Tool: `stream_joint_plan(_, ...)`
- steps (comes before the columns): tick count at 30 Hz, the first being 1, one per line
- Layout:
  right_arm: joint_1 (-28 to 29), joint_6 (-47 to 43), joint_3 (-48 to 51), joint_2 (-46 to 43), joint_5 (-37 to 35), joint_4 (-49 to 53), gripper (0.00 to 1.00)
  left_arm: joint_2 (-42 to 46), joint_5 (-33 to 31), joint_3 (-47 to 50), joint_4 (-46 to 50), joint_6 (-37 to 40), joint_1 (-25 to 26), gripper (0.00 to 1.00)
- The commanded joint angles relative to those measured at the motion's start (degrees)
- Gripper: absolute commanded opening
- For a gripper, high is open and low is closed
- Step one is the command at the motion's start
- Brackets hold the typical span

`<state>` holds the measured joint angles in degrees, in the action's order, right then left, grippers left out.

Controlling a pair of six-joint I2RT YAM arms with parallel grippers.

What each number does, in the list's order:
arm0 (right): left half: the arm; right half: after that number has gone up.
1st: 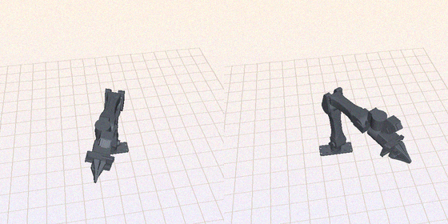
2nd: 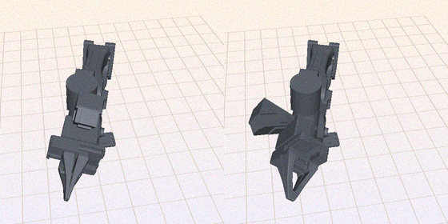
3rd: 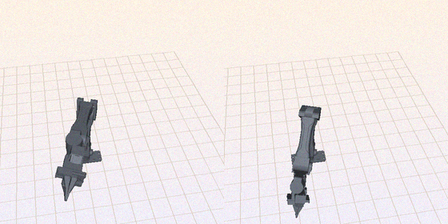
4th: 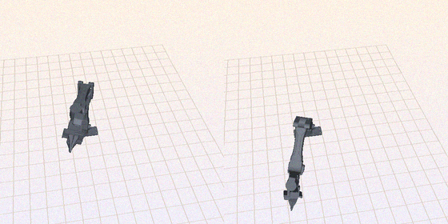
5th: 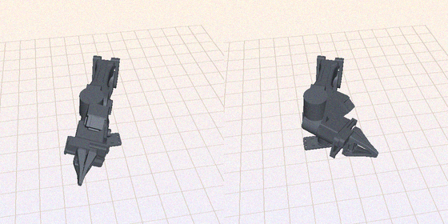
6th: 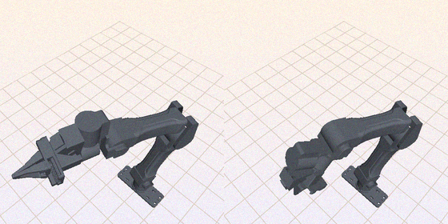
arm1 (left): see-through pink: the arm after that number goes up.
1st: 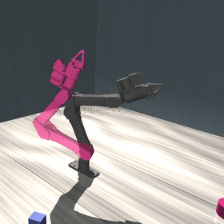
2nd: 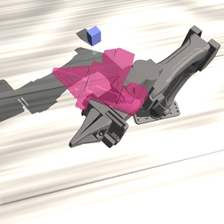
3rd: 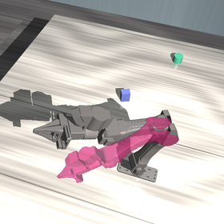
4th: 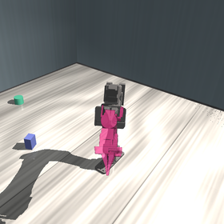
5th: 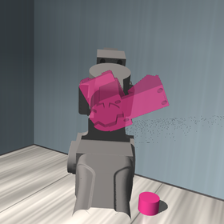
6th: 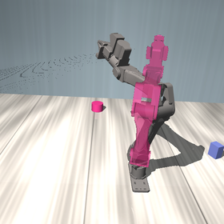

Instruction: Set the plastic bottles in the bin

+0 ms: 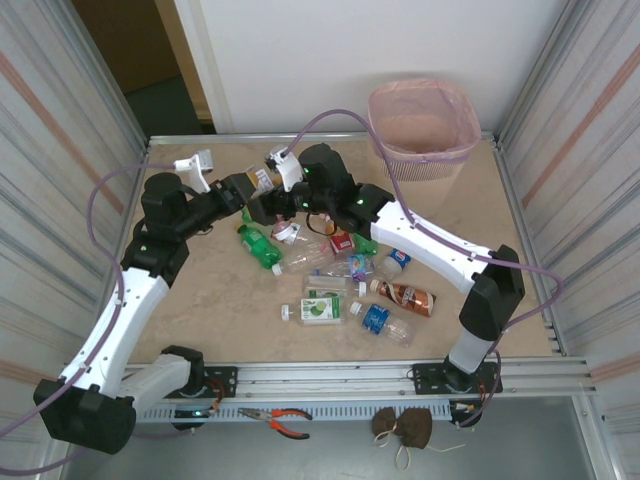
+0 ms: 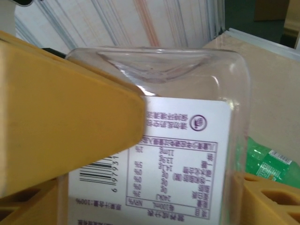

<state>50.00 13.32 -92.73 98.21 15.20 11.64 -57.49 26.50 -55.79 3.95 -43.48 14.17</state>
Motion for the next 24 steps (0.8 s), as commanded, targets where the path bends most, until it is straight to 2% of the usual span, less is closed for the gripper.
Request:
stream_joint_plan(1, -0.06, 0.19, -2.17, 0.75, 0.0, -0.85, 0.72, 0.37, 1.36, -2.04, -2.28, -0.2, -0.39, 0.34)
stream_joint_plan(5, -0.16, 0.22, -2.28, 0.33, -0.35, -0.52, 0.67, 0.59, 0.85, -2.1, -1.89, -0.07, -0.45, 0.4)
stream_joint_plan(10, -1.42, 0.21, -2.18, -1.1, -0.84, 0.16, 0.65, 2.27, -1.98, -2.87, 1.01, 1.62, -0.4, 0.6)
stream_joint_plan(13, -2.82, -0.04, -2.16, -2.12, -0.97, 1.13, 0.64, 3.88, -4.42, -3.31, 3.49, 3.49, -0.47, 0.67)
stream_joint_plan(19, -7.51, -1.66, -3.51, -4.79, -1.66, 4.44, 0.64, 6.15, -6.63, -2.94, 6.65, 5.33, -0.99, 0.71)
stream_joint_plan(24, -14.19, -2.59, -6.82, -6.37, -2.07, 7.46, 0.65, 6.52, -6.65, -1.96, 7.38, 5.1, -1.25, 0.71)
